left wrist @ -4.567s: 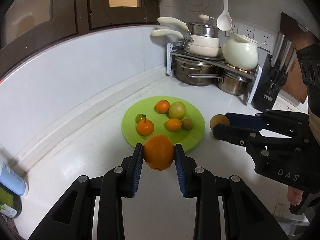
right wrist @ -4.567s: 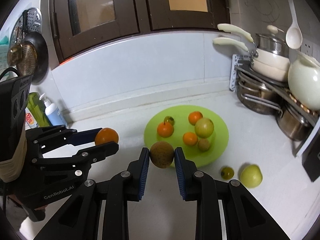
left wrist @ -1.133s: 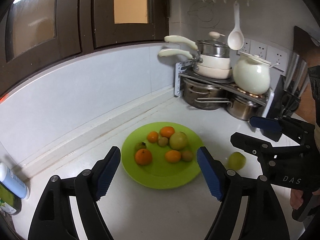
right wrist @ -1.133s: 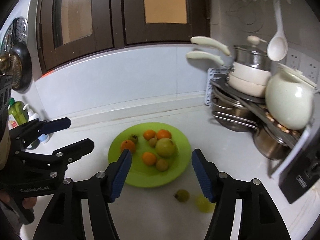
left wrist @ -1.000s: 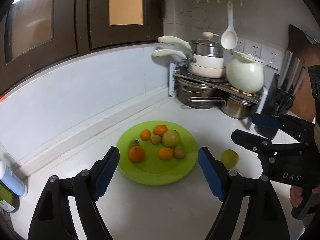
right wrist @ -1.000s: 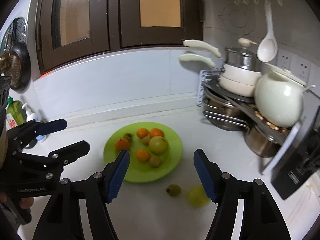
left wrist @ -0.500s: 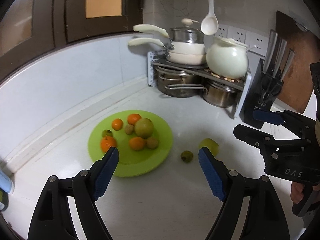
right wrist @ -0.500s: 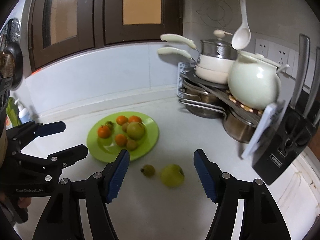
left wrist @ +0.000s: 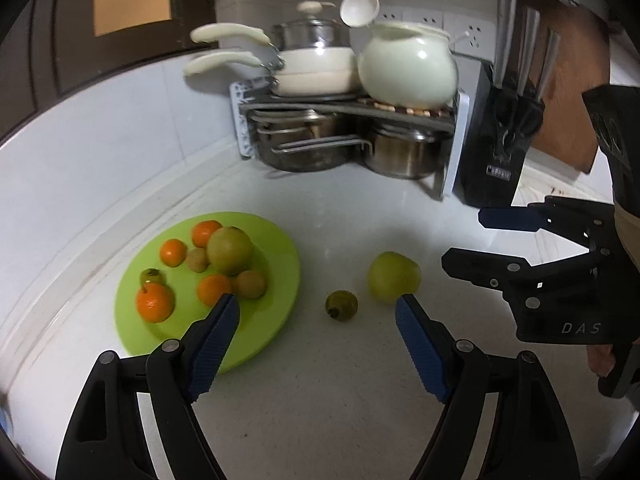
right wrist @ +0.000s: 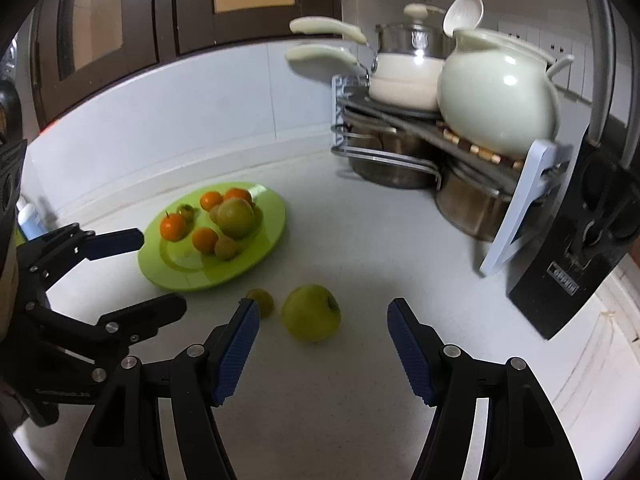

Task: Organize fruits
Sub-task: 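Withdraw both tools and move toward the two remaining green fruits, then grasp the small green fruit with the left tool while the right tool grasps the large green fruit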

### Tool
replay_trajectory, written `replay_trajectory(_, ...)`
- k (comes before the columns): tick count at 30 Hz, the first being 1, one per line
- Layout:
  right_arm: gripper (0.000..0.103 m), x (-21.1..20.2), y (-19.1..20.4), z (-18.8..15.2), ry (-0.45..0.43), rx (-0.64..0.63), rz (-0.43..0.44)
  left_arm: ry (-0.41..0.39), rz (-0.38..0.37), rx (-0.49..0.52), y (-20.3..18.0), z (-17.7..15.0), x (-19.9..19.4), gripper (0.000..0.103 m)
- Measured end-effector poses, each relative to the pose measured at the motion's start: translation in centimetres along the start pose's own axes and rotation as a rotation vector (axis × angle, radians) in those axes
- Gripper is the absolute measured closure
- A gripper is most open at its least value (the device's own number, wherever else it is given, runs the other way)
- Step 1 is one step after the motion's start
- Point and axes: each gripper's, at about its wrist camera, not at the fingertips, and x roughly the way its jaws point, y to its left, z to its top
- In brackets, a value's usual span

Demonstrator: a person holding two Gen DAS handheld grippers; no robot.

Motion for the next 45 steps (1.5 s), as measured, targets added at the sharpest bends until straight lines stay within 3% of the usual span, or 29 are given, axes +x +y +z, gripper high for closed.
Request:
replay_trajectory(14, 0.036, 5.7, -0.3, -1.6, 0.117, -0.001, 0.069, 0.091, -0.097, 0.045, 0.2, -0.6, 6.1, 0.052)
replay_trajectory(31, 0.037, 9.5, -1.3, -1.6, 0.162, 0.083, 0.176, 0.160, -0.173, 0.047, -0.2, -0.3, 9.4, 0.072)
replay_trajectory(38, 0.052, 10.0, -1.1, -1.6, 0.175, 0.097, 0.226, 0.155, -0.174, 0.034, -0.2, -0.4, 9.1, 0.074)
replay_trajectory(45, 0.052, 9.7, -0.6, -1.7, 0.169, 0.077, 0.202, 0.137, -0.150, 0.001, 0.3, -0.5, 7.8, 0.074)
